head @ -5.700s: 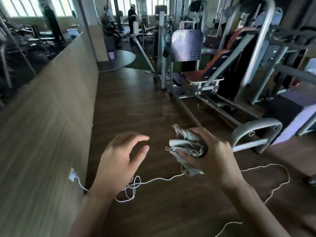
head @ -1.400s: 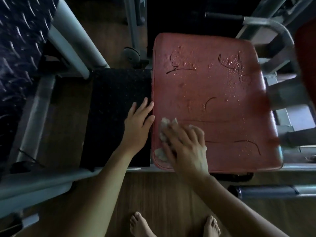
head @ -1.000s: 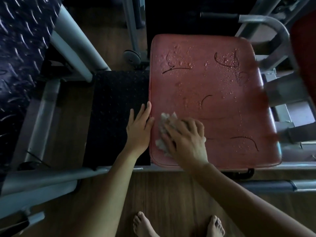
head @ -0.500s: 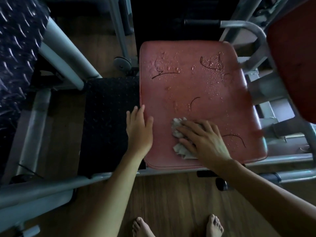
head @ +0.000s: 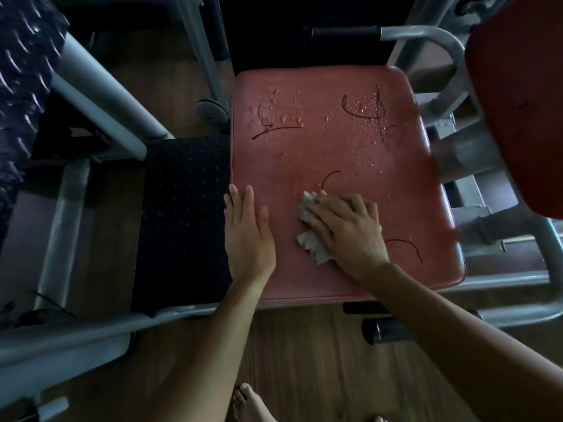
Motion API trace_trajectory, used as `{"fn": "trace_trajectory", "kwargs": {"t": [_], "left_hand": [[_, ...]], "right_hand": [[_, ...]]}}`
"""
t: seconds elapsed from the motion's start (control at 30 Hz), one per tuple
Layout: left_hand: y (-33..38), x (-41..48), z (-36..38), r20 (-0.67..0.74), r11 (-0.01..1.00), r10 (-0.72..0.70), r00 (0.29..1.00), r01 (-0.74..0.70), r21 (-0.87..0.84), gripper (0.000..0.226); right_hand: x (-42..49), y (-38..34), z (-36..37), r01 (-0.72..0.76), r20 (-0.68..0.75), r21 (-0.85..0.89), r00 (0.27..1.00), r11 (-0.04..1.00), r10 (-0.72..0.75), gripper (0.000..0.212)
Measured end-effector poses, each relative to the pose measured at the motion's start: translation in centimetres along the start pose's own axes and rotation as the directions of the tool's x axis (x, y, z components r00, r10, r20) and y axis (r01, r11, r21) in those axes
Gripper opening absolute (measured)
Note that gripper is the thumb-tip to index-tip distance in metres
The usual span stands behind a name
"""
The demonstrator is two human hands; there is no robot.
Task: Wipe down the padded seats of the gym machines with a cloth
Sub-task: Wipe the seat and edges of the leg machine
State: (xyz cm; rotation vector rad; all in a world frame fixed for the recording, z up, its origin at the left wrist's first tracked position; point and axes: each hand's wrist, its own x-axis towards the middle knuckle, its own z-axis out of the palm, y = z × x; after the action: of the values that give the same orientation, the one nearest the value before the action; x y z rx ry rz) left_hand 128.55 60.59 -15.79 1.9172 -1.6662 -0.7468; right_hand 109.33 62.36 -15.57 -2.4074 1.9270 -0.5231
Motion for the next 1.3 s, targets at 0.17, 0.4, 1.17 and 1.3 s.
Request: {"fn": "trace_trajectory", "kwargs": {"t": [0.17, 0.4, 1.17, 1.3], "left_hand": [[0.1, 0.0, 0.7, -0.039, 0.989, 0.052, 0.998, -0.046, 0.138, 0.054], [0.2, 0.1, 1.3, -0.063, 0.949, 0.077, 0.995, -0.054, 0.309, 0.056], [0.0, 0.1, 1.7, -0.124, 0.949, 0.085, 0.989, -0.042, 0.312, 0.053], [-0.1, 0.2, 1.7, -0.128, 0.948, 0.088, 0.988, -0.043, 0.317, 0.056]], "right_hand": [[-3.8, 4.7, -1.5, 0.450, 0.025, 0.105, 0.890, 0.887, -0.455, 0.031], [-4.5, 11.1, -4.1, 0.150, 0.037, 0.038, 0.988, 0.988, -0.152, 0.045], [-5.3, 9.6, -2.9, 0.446, 0.004, 0.100, 0.894, 0.890, -0.448, 0.033], [-2.3, 9.8, -1.8, 0.462, 0.034, 0.002, 0.886, 0.887, -0.462, 0.033]]}}
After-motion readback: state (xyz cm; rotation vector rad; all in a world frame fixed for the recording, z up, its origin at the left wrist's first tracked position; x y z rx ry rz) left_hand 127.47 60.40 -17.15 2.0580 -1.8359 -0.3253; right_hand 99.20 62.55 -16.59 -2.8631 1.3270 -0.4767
